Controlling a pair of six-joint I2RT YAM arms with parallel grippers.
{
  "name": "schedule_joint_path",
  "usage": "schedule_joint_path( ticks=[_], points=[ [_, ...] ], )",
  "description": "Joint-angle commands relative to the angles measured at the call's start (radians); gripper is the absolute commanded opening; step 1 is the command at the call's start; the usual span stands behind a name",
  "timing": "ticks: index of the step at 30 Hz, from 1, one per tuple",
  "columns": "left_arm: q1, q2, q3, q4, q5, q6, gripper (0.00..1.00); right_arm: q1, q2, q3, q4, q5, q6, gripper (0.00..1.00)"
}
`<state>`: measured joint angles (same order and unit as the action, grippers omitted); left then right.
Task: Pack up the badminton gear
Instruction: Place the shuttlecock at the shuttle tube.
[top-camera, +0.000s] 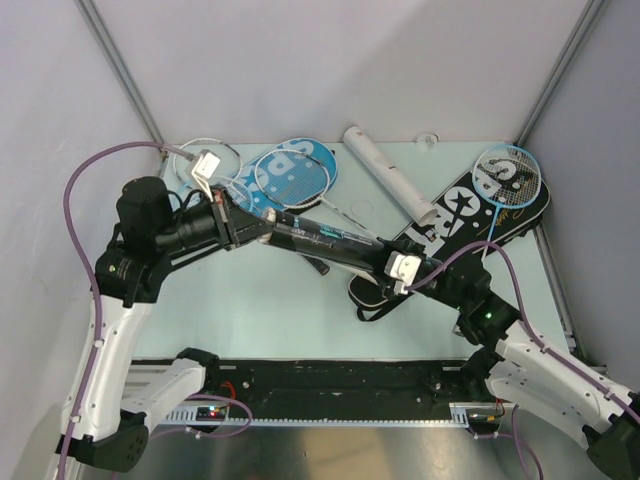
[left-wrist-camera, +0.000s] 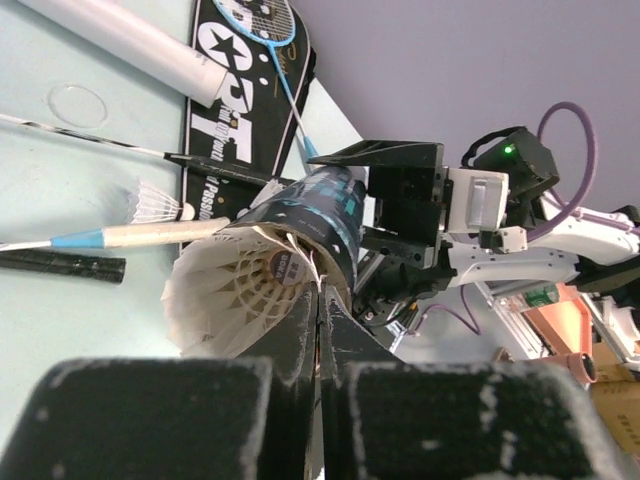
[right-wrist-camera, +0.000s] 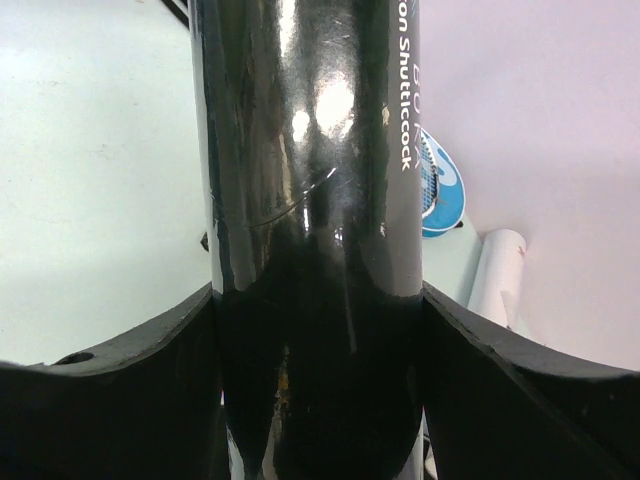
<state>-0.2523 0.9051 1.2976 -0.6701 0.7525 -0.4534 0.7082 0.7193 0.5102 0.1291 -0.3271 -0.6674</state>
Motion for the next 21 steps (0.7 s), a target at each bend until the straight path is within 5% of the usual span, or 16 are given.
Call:
schedule_joint_path(
  ticks=[1,21],
  points=[
    [-0.009,-0.003,-0.031,0.074,0.044,-0.051,0.00,0.016,0.013,0.020,0.163,-0.048,0.026,0.29],
    [-0.018,-0.031,-0.155,0.158,0.061,-0.100,0.00,0.034,0.088,0.021,0.261,-0.055,0.035,0.27]
  ],
)
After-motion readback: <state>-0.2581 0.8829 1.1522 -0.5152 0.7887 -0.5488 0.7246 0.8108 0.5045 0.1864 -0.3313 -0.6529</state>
